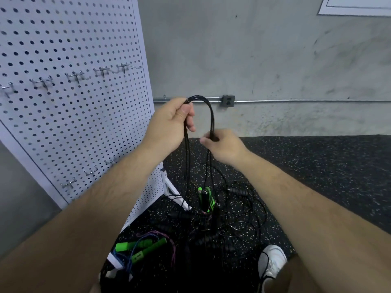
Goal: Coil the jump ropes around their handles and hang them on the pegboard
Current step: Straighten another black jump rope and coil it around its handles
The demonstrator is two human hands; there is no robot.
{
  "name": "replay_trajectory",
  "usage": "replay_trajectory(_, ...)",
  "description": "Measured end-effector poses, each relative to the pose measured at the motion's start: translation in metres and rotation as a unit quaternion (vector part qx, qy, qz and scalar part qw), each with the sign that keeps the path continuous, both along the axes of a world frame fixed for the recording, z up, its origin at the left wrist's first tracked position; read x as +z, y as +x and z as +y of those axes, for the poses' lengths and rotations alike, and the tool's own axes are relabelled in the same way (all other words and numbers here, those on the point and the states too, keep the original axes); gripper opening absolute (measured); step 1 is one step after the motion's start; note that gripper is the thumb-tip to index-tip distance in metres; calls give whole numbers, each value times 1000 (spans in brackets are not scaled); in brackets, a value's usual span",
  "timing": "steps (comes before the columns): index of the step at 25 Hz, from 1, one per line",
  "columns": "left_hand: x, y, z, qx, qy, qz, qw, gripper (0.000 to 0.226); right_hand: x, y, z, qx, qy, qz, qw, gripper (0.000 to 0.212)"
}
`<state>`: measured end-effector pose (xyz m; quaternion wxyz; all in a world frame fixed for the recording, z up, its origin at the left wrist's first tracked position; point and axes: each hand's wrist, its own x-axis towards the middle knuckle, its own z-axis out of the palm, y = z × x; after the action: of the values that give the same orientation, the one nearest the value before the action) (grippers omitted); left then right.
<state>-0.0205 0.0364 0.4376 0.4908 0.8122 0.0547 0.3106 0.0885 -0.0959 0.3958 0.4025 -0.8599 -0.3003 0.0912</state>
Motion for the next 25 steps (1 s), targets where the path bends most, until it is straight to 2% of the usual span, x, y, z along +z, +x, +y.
replay_trajectory(1, 1, 1, 2, 3, -3, -11, 1000, 29, -4, 2, 0, 12, -39, 7, 999, 21)
replay_trajectory(3, 5, 1, 6, 19, -7, -31, 999, 30, -9, 1, 1, 59, -57, 50, 995, 22)
replay_trajectory(5, 10, 2, 7, 31, -28, -45, 998, 30, -11, -5, 4, 125, -26, 87, 988, 22)
replay_trajectory(7, 15, 2, 4, 37, -48, -47, 997, 29, -13, -15, 12, 172, 12, 136, 976, 37)
replay_trajectory(8, 18, 1, 2, 40, -57, -49, 996, 29, -14, -20, 17, 183, 20, 148, 972, 37)
replay_trajectory(11, 20, -3, 8, 53, -87, -60, 993, 28, -15, -28, 26, 189, -6, 118, 975, 9)
replay_trajectory(12, 20, -5, 15, 53, -100, -57, 992, 27, -13, -29, 26, 183, -12, 104, 978, 13)
replay_trajectory(14, 12, -9, 25, 37, -140, -19, 989, 23, -5, -27, 25, 160, -8, 72, 984, 20)
replay_trajectory(17, -19, -19, 25, -24, -187, 113, 976, 31, 11, -23, 23, 144, 38, 58, 987, 20)
replay_trajectory(19, -41, -26, 16, -109, -155, 217, 958, 43, 22, -19, 23, 133, 73, 48, 987, 23)
replay_trajectory(21, -63, -30, 3, -170, -73, 296, 937, 43, 32, -16, 21, 116, 101, 45, 987, 25)
replay_trajectory(23, -76, -27, -4, -120, -5, 300, 946, 29, 38, -13, 19, 94, 130, 51, 986, 24)
replay_trajectory(25, -73, -21, -8, -55, -17, 264, 963, 27, 40, -12, 16, 82, 174, 59, 980, 25)
